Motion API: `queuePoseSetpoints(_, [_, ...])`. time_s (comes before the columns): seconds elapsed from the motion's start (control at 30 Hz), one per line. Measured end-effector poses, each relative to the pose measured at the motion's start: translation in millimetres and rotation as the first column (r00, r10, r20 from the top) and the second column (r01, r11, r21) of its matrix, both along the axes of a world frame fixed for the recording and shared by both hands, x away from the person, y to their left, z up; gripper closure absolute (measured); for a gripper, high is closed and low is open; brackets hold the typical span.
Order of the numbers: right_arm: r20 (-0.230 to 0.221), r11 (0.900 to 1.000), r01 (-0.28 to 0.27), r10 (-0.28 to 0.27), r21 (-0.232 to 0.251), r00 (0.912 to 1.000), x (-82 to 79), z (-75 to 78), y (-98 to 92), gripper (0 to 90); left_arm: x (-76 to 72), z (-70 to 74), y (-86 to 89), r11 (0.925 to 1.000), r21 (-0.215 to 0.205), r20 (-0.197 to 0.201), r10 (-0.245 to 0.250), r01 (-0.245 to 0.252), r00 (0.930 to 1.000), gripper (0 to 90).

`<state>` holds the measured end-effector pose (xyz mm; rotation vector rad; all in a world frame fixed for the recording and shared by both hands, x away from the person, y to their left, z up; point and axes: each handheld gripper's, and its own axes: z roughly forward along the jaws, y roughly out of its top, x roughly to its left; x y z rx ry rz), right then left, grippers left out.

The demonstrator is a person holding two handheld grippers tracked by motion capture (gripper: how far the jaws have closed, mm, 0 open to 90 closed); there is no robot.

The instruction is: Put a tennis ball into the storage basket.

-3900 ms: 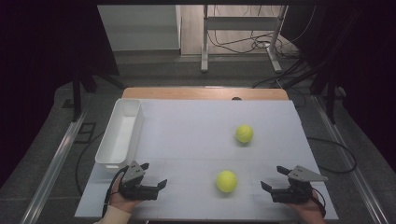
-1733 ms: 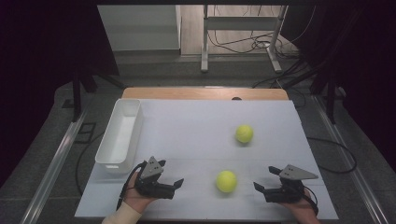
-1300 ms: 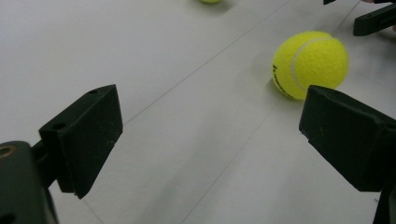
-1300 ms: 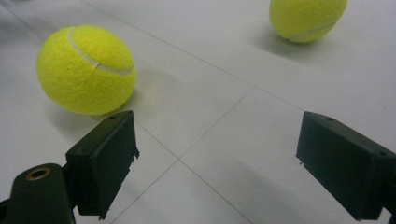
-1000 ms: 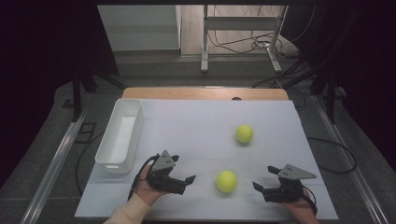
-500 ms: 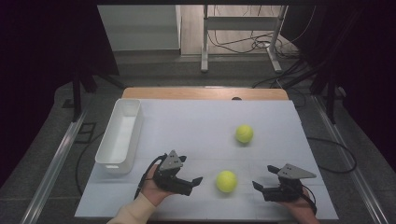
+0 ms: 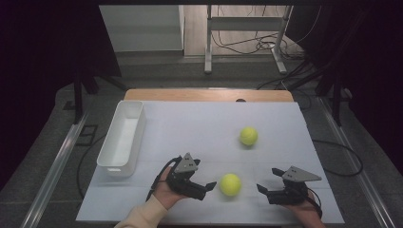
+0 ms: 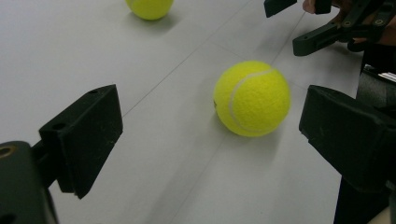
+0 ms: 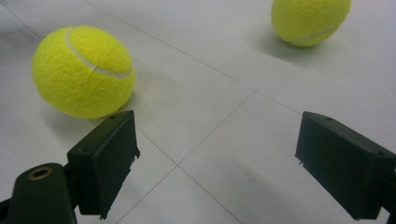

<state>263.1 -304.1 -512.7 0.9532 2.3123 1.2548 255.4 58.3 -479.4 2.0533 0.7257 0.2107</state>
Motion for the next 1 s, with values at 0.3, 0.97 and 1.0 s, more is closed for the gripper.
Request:
queuePoseSetpoints(0.3, [0.003,1.0,0.002,-0.002,0.003,1.0,0.5,0.3,0.4,13.3,1.6,0.1,-11.1,0.9995,-0.004,-0.007,-0.03,0.03,0.9995,7.1])
queuePoseSetpoints(0.97, [0.006,1.0,-0.006,0.006,-0.006,1.0,0.7,0.9,0.6,13.4,4.3,-6.3,-33.4,0.9973,0.011,-0.039,-0.072,0.073,0.9966,7.2])
queuePoseSetpoints(1.0, [0.007,1.0,-0.005,0.005,-0.005,1.0,0.9,0.7,0.7,13.4,4.8,-6.9,-35.1,0.997,0.012,-0.041,-0.076,0.077,0.9963,7.2])
